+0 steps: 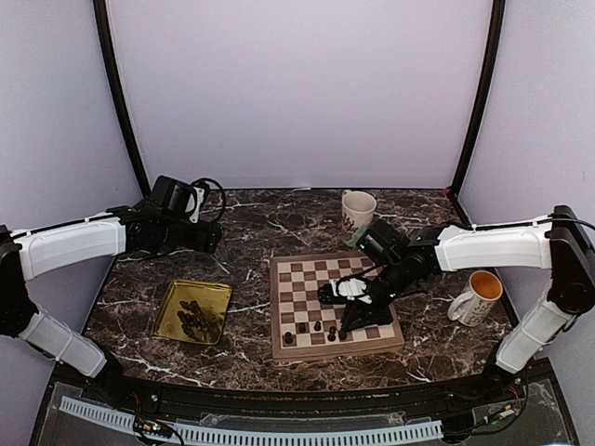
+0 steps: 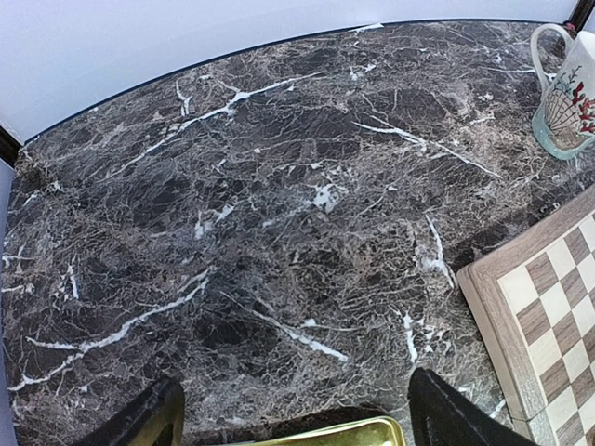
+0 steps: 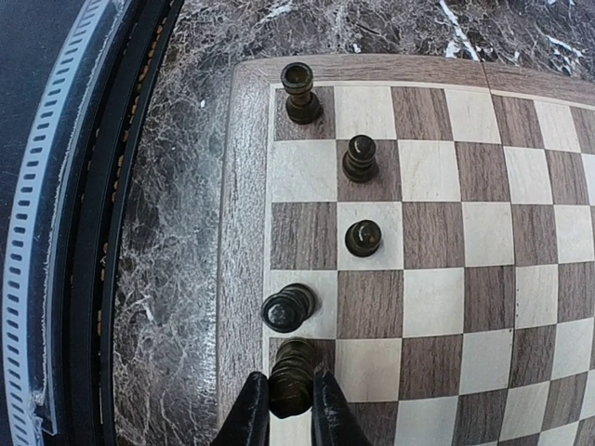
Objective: Set up the chess pieces on the board
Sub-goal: Adjust the king at d8, then pick up the knight from the storage box.
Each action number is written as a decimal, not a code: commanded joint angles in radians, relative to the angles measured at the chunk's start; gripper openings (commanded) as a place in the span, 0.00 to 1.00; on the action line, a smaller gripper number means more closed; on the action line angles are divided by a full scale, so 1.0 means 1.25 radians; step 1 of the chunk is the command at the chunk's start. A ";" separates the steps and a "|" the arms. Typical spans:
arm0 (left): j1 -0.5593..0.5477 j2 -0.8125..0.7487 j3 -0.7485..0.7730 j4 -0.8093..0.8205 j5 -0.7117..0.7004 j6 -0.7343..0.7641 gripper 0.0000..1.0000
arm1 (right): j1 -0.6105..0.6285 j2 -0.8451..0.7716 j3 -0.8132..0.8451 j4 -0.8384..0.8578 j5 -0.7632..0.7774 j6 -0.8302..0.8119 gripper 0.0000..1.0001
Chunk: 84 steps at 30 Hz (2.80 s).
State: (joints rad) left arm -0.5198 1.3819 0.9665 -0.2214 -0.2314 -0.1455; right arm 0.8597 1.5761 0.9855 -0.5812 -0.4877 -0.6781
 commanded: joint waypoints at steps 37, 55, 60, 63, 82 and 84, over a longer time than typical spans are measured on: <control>0.004 -0.019 0.080 -0.211 0.012 -0.094 0.75 | -0.037 -0.148 -0.016 -0.084 -0.029 -0.037 0.35; 0.004 -0.031 -0.006 -0.519 0.125 -0.220 0.55 | -0.195 -0.244 -0.121 0.088 0.017 0.047 0.35; 0.004 0.023 -0.009 -0.508 0.140 -0.226 0.49 | -0.198 -0.256 -0.133 0.100 0.045 0.053 0.35; 0.003 0.043 -0.015 -0.483 0.165 -0.223 0.45 | -0.199 -0.259 -0.135 0.106 0.056 0.052 0.35; -0.003 0.145 -0.012 -0.426 0.171 -0.216 0.26 | -0.201 -0.271 -0.146 0.108 0.080 0.048 0.35; -0.008 0.154 -0.004 -0.432 0.169 -0.213 0.22 | -0.201 -0.270 -0.146 0.109 0.080 0.048 0.35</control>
State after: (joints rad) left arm -0.5201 1.5673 0.9581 -0.7536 -0.0200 -0.4191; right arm 0.6174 1.2602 0.8146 -0.4702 -0.3973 -0.6228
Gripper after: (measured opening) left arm 0.249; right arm 0.353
